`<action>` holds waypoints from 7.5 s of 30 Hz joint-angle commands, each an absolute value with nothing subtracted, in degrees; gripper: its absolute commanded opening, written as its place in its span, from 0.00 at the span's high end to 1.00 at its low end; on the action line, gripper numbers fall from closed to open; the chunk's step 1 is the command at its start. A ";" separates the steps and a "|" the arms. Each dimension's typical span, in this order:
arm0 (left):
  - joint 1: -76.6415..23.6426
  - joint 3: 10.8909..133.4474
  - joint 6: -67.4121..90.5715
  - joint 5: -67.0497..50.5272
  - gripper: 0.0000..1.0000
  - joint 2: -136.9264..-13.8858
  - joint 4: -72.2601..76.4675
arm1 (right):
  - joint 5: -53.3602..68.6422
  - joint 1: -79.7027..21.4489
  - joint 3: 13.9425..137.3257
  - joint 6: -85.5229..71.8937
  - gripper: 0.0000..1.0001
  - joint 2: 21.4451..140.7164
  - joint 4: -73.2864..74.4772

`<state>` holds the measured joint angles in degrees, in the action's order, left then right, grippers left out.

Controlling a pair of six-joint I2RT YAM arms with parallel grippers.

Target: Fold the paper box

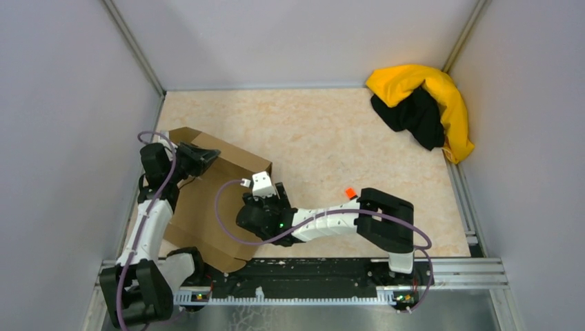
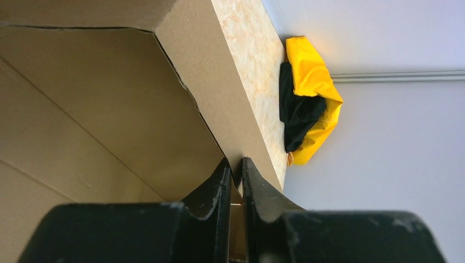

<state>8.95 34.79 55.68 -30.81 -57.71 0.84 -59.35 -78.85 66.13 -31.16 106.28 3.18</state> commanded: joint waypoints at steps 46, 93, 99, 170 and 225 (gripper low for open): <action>14.14 40.27 48.98 -37.17 0.77 -66.36 -3.19 | -59.58 -70.69 67.49 -11.33 0.68 114.00 -30.68; 14.94 56.49 44.16 -43.04 0.37 -67.33 -10.31 | -26.89 -49.50 53.96 -0.74 1.00 99.75 -29.39; 15.17 58.45 43.47 -38.46 0.31 -64.74 -11.11 | -17.29 -42.74 53.64 -3.60 1.00 93.83 -20.91; 4.76 23.39 38.49 -21.06 0.42 -53.60 8.18 | -16.40 -40.33 51.93 -16.34 1.00 96.70 -16.93; -5.80 14.36 36.20 -16.27 0.33 -40.30 8.71 | -17.18 -41.48 53.65 -18.46 1.00 99.78 -15.59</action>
